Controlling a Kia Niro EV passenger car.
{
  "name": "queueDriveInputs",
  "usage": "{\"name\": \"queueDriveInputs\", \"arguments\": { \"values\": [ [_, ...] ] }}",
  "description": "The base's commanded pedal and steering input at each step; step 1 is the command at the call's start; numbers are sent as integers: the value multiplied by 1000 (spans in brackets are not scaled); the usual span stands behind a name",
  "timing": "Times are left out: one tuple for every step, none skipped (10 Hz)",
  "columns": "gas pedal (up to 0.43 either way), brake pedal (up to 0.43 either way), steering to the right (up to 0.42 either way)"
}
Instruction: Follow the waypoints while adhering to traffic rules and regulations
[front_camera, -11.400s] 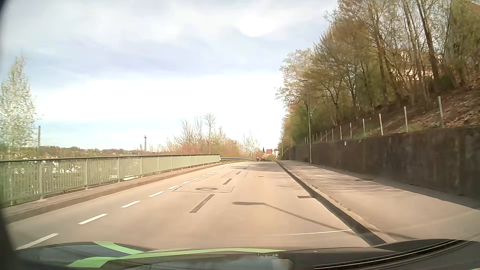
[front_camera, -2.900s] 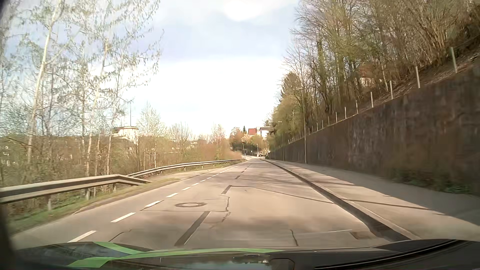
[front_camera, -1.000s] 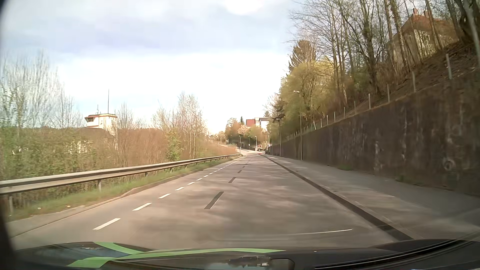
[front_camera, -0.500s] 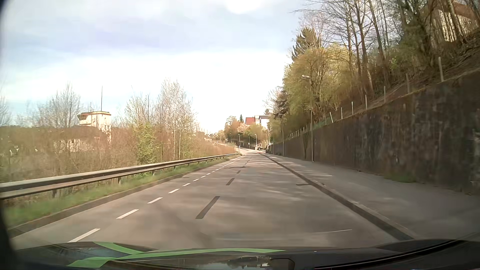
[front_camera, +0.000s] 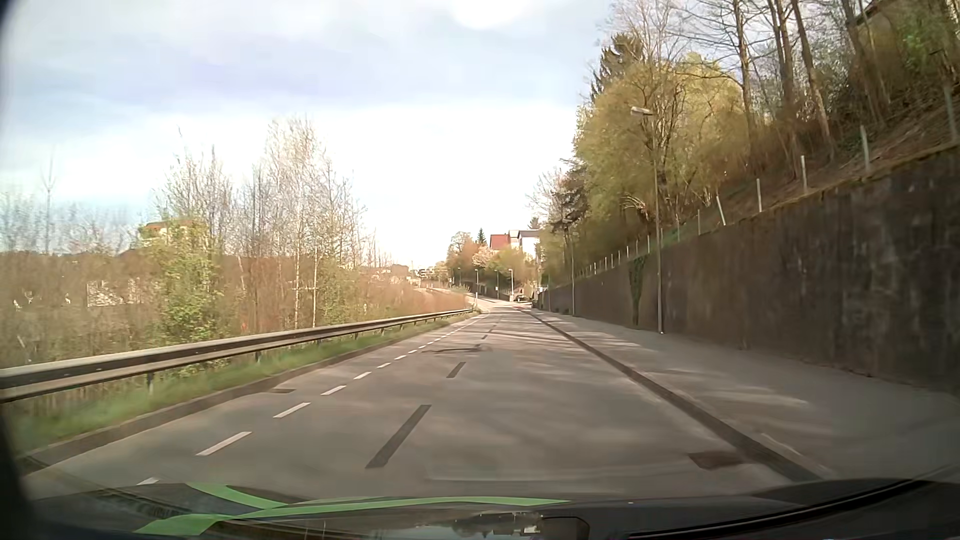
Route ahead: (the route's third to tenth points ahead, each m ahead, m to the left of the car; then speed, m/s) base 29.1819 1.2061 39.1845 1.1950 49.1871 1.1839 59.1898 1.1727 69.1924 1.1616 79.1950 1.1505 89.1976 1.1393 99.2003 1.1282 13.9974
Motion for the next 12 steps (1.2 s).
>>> {"name": "queueDriveInputs", "arguments": {
  "values": [
    [47, 0, 0],
    [47, 0, -1],
    [47, 0, -1],
    [47, 0, -1],
    [47, 0, 0],
    [47, 0, -1],
    [39, 0, 0],
    [20, 0, -1],
    [20, 0, -1],
    [20, 0, -1],
    [28, 0, 0],
    [28, 0, -1]
  ]
}}
